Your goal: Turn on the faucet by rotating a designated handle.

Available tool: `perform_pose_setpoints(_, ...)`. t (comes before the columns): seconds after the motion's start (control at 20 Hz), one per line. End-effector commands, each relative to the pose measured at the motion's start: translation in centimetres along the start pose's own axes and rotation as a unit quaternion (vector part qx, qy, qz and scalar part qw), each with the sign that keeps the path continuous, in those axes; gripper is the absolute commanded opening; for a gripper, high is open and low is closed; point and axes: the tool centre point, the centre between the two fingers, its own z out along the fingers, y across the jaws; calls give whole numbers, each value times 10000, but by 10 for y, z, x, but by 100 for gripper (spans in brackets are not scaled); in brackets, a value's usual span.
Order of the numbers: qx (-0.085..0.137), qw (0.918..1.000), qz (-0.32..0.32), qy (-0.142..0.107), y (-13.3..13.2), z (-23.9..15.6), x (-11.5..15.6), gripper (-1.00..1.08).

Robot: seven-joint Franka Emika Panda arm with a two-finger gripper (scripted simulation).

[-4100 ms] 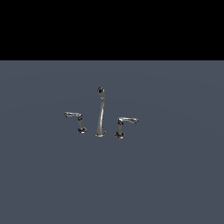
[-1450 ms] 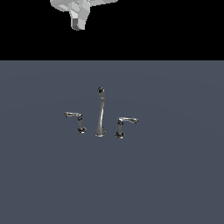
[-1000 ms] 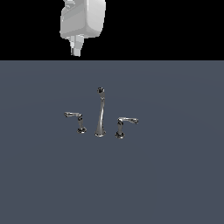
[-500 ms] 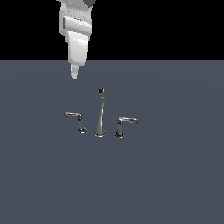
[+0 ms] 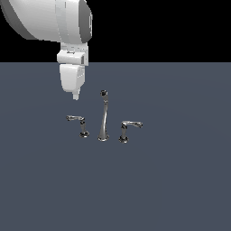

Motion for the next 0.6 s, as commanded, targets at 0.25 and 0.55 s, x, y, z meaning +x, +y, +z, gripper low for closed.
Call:
perform_pose_setpoints(0.25, 138, 9957, 871, 281, -16, 48, -3, -100)
perform_pose_setpoints(0.55, 243, 9905, 1283, 432, -23, 71, -3, -100)
